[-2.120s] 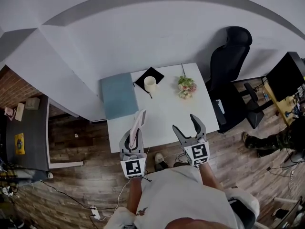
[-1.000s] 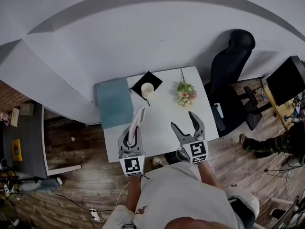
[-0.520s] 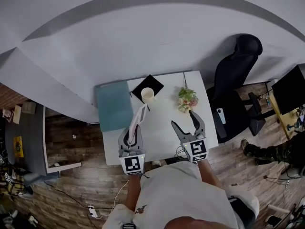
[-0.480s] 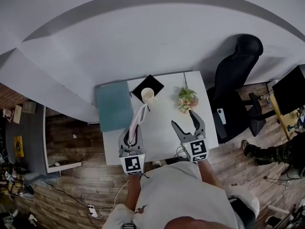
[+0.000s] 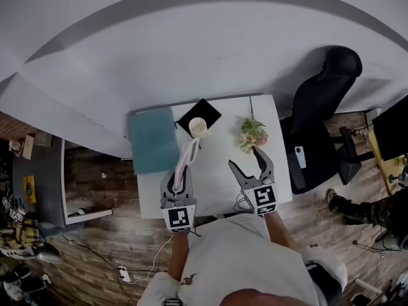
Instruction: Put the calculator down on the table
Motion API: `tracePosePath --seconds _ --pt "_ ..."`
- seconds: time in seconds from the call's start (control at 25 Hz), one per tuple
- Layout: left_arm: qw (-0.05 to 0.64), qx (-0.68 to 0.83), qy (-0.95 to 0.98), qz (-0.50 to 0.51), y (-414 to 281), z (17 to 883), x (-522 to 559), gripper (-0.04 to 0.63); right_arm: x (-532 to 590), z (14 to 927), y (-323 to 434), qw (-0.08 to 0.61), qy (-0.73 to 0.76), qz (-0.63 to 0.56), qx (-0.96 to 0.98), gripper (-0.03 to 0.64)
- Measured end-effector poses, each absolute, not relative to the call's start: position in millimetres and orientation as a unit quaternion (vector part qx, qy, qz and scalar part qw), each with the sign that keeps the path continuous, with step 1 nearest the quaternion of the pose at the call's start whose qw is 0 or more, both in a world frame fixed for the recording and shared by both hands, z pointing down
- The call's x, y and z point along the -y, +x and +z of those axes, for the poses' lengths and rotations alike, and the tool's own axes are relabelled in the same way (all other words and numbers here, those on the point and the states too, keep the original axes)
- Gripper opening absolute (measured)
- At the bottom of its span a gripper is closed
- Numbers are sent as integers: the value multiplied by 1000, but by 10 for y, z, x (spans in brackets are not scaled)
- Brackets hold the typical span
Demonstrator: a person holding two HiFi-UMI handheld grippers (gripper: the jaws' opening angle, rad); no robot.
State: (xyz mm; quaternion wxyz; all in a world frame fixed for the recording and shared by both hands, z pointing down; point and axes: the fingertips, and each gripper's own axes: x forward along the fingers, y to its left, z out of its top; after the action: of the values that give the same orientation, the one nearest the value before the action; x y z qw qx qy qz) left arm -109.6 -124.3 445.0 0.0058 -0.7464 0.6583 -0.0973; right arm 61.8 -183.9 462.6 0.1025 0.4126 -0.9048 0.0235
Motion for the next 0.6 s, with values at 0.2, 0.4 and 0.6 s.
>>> tracePosePath --seconds 0.2,0.4,0.6 --pt "13 -660 -742 -116 -1076 4567 1290 73 1930 4702 657 109 397 31 911 345" --pt "-4 -665 -737 -122 -1058 4653 1285 73 1999 4824 645 116 384 42 915 342" --pt "-33 -659 -741 -125 -1091 4866 1241 74 2001 4972 569 131 381 49 914 342"
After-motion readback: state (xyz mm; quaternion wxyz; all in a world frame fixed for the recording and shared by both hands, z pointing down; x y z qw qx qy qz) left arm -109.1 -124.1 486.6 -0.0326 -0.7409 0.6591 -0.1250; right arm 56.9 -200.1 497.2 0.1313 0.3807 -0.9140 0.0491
